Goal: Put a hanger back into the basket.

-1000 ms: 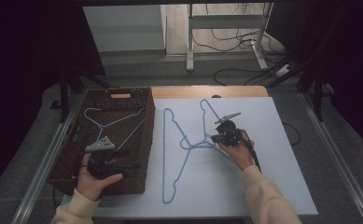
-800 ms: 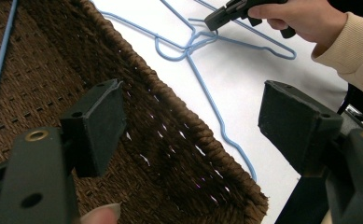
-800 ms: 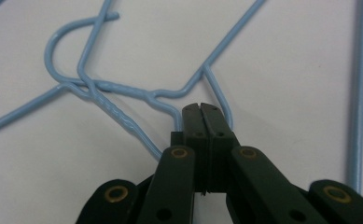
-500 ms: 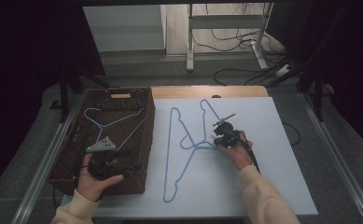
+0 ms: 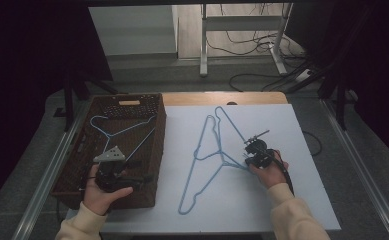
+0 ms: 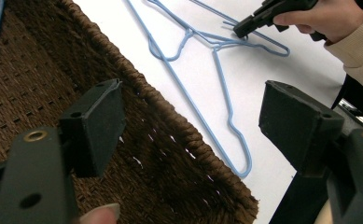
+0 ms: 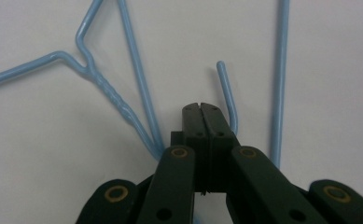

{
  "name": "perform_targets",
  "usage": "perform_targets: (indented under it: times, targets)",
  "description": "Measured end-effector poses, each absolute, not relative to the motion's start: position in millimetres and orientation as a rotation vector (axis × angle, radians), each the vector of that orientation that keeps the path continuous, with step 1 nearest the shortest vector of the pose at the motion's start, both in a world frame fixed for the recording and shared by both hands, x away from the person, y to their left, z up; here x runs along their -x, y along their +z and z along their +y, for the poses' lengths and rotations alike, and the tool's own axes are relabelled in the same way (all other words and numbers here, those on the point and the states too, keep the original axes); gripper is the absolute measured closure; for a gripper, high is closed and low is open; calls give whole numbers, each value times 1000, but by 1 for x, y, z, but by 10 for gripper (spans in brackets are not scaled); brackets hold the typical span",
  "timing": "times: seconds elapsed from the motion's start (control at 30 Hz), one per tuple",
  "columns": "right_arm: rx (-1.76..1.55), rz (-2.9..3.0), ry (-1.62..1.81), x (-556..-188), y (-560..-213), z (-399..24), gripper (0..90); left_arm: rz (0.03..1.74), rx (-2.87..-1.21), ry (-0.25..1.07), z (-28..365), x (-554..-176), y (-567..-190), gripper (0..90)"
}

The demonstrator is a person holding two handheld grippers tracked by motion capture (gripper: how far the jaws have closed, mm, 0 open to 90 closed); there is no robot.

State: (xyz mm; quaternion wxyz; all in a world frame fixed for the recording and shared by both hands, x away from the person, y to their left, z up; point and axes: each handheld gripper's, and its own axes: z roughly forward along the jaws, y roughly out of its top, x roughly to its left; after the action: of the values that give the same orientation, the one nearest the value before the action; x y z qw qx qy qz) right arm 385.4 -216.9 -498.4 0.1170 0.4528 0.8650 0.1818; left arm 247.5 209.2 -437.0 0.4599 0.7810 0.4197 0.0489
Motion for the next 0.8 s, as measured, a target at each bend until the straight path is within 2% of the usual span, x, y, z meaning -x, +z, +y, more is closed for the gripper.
perform_targets:
  times: [0.53,0.8]
  targets:
    - [-1293,2563,561,-357,-491,-232,884,1030,-1936,116,205,-248,-439,227]
    - [-1088,2640,673,-359,-490,-209,671,1029,-1937,115,204,-248,-439,226]
